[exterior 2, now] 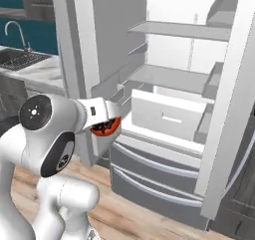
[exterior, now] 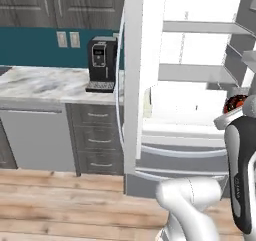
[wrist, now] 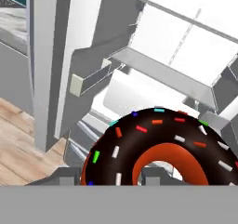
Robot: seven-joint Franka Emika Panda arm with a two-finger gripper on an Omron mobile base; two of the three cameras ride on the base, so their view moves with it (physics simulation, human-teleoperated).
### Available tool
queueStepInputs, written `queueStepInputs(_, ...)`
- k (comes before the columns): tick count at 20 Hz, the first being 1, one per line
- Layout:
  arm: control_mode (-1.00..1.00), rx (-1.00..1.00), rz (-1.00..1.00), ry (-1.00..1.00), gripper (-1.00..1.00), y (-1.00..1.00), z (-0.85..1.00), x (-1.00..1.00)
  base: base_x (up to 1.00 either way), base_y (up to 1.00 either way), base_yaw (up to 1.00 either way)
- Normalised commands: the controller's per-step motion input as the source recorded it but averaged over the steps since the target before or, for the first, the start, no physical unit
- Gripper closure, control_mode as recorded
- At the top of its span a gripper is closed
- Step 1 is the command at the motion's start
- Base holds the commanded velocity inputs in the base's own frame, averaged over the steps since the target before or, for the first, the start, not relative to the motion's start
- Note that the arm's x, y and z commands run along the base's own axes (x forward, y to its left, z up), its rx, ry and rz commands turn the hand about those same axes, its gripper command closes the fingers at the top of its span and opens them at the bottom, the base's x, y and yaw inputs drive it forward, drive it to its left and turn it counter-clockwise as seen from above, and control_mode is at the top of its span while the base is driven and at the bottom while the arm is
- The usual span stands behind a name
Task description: Take the donuts from the fridge and place them on the empty tray on the dining counter.
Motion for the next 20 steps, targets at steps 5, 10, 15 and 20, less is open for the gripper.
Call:
queueStepInputs(5, 1.0, 0.0, 0.0, 0.0, 1.0, 0.0, 0.0, 0.0, -0.5, 0.71, 0.74)
queueStepInputs(10, 1.0, 0.0, 0.0, 0.0, 1.0, 0.0, 0.0, 0.0, -0.09, 0.61, 0.84)
queueStepInputs(15, 1.0, 0.0, 0.0, 0.0, 1.0, 0.0, 0.0, 0.0, 0.56, 0.53, 0.61)
queueStepInputs(20, 1.0, 0.0, 0.0, 0.0, 1.0, 0.0, 0.0, 0.0, 1.0, 0.36, 0.33)
